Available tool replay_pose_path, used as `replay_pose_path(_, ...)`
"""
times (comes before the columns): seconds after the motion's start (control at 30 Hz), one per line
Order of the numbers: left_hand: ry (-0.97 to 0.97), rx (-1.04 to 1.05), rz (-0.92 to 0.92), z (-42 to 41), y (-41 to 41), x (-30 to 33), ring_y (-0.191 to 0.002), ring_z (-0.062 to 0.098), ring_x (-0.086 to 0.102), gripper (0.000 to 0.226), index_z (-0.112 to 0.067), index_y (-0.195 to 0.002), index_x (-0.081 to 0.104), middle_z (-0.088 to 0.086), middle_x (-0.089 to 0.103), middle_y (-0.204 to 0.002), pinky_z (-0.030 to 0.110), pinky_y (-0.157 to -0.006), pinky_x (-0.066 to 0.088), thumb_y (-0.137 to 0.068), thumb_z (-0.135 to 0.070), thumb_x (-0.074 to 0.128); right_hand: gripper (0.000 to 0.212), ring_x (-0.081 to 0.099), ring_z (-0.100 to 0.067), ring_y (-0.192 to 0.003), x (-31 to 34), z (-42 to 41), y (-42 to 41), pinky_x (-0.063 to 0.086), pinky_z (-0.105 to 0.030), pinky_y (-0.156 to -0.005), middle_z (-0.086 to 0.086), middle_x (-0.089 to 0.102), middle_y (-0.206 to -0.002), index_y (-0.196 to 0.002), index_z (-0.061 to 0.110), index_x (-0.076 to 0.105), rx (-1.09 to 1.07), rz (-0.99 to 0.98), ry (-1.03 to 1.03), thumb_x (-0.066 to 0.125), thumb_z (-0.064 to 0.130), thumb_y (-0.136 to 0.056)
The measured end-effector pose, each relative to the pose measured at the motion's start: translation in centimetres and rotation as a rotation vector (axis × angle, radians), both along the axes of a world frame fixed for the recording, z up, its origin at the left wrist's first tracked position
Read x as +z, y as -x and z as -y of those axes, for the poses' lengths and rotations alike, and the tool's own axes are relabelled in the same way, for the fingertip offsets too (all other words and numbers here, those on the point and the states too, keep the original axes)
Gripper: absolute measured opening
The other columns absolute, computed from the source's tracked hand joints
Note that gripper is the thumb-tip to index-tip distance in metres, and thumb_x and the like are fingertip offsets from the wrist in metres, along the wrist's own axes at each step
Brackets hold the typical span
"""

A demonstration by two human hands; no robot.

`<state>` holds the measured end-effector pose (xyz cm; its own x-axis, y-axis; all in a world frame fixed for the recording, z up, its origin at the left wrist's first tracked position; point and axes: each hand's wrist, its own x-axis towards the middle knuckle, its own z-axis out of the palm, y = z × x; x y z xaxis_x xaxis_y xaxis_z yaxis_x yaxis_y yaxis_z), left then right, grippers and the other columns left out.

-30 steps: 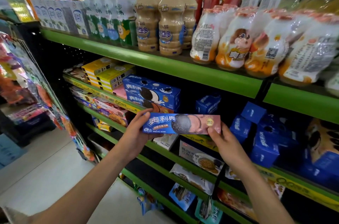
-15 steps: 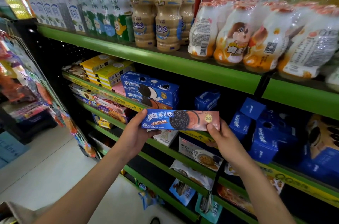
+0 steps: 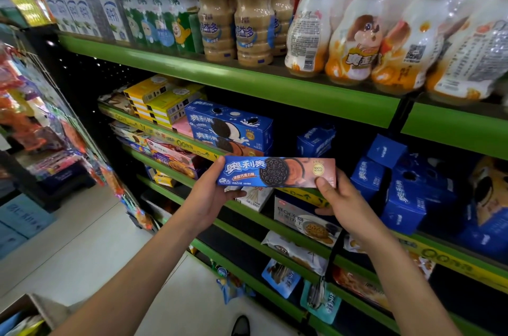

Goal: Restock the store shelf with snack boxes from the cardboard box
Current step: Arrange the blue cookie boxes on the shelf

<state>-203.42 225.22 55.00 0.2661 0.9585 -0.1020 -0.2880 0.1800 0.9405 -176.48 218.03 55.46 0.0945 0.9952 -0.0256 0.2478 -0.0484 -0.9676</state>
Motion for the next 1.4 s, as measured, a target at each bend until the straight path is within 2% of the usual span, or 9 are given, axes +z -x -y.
replay_pose_path(0.17, -0.013, -0.018, -0.088, 0.1, 0.2, 0.6, -0.105, 0.016, 0.068, 0.041, -0.039, -0.100, 0.075, 0.004, 0.072, -0.116, 0.036, -0.076, 0.058, -0.080, -0.069, 0.057, 0.072, 0.056, -0.002, -0.115, 0.1, 0.2, 0.0, 0.057, -0.024, -0.080, 0.032, 0.049, -0.124, -0.144, 0.051, 0.031, 0.012, -0.003, 0.002, 0.045, 0.073, -0.077)
replay_pose_path(0.4, -0.021, -0.020, -0.133, 0.1, 0.3, 0.8, -0.097, 0.016, 0.069, 0.043, -0.036, -0.095, 0.076, 0.005, 0.074, -0.109, 0.033, -0.068, 0.058, -0.076, -0.071, 0.060, 0.069, 0.053, 0.005, -0.112, 0.3, 0.2, 0.0, 0.060, -0.030, -0.083, 0.038, 0.047, -0.120, -0.141, 0.052, 0.034, 0.009, 0.000, 0.002, 0.046, 0.073, -0.076)
replay_pose_path(0.63, -0.020, -0.038, -0.146, -0.2, 0.5, 0.5, -0.096, 0.015, 0.070, 0.041, -0.039, -0.092, 0.077, 0.003, 0.074, -0.106, 0.031, -0.068, 0.058, -0.074, -0.072, 0.062, 0.079, 0.064, -0.001, -0.100, 0.4, 0.3, 0.0, 0.058, -0.022, -0.072, 0.033, 0.050, -0.121, -0.141, 0.051, 0.034, 0.000, 0.019, 0.033, 0.046, 0.082, -0.069)
replay_pose_path(0.77, -0.035, -0.046, -0.150, -0.4, 0.6, 0.4, -0.096, 0.015, 0.070, 0.046, -0.040, -0.093, 0.076, 0.003, 0.074, -0.108, 0.031, -0.069, 0.057, -0.068, -0.077, 0.067, 0.072, 0.057, 0.003, -0.102, 0.4, 0.0, -0.1, 0.061, -0.033, -0.080, 0.027, 0.050, -0.125, -0.141, 0.050, 0.036, 0.001, -0.007, 0.037, 0.049, 0.074, -0.074)
replay_pose_path(0.97, -0.031, -0.083, -0.165, -0.5, 0.8, 0.6, -0.095, 0.017, 0.070, 0.048, -0.039, -0.099, 0.075, 0.004, 0.073, -0.109, 0.031, -0.070, 0.057, -0.070, -0.077, 0.066, 0.075, 0.054, 0.004, -0.105, 0.4, 0.1, -0.1, 0.061, -0.032, -0.077, 0.031, 0.049, -0.124, -0.139, 0.051, 0.036, 0.015, -0.030, 0.032, 0.050, 0.078, -0.071)
replay_pose_path(1.07, -0.019, -0.221, -0.229, -0.4, 1.7, 0.7, -0.093, 0.026, 0.069, 0.051, -0.043, -0.120, 0.062, 0.008, 0.070, -0.114, 0.035, -0.070, 0.057, -0.074, -0.062, 0.075, 0.062, 0.054, 0.000, -0.109, 0.3, 0.0, -0.3, 0.062, -0.034, -0.075, 0.028, 0.051, -0.125, -0.135, 0.053, 0.038, 0.014, -0.074, 0.032, 0.055, 0.068, -0.077)
replay_pose_path(1.17, -0.025, -0.289, -0.312, -0.4, 3.0, 0.9, -0.088, 0.029, 0.069, 0.079, -0.052, -0.134, 0.041, 0.005, 0.071, -0.110, 0.034, -0.065, 0.054, -0.070, -0.035, 0.085, 0.049, 0.060, -0.005, -0.110, -0.2, 0.1, -0.7, 0.060, -0.031, -0.071, 0.018, 0.061, -0.123, -0.136, 0.042, 0.046, 0.028, -0.128, 0.057, 0.064, 0.039, -0.091)
replay_pose_path(1.3, -0.191, -0.220, -0.353, -0.1, 3.6, 1.0, -0.099, 0.017, 0.067, 0.070, -0.044, -0.122, 0.055, -0.003, 0.067, -0.113, 0.028, -0.067, 0.056, -0.074, 0.000, 0.078, 0.052, 0.068, -0.001, -0.093, -0.5, 0.5, -1.2, 0.054, -0.019, -0.064, 0.017, 0.072, -0.105, -0.114, 0.048, 0.057, 0.071, -0.051, 0.096, 0.072, 0.006, -0.086)
replay_pose_path(1.4, -0.267, -0.161, -0.380, 0.2, 3.2, 0.9, -0.097, 0.007, 0.066, 0.068, -0.041, -0.110, 0.062, -0.008, 0.069, -0.105, 0.023, -0.071, 0.055, -0.075, 0.016, 0.071, 0.056, 0.067, 0.000, -0.082, -0.6, 0.3, -1.2, 0.052, -0.018, -0.061, 0.016, 0.070, -0.097, -0.103, 0.049, 0.058, 0.039, 0.005, 0.095, 0.072, -0.001, -0.083)
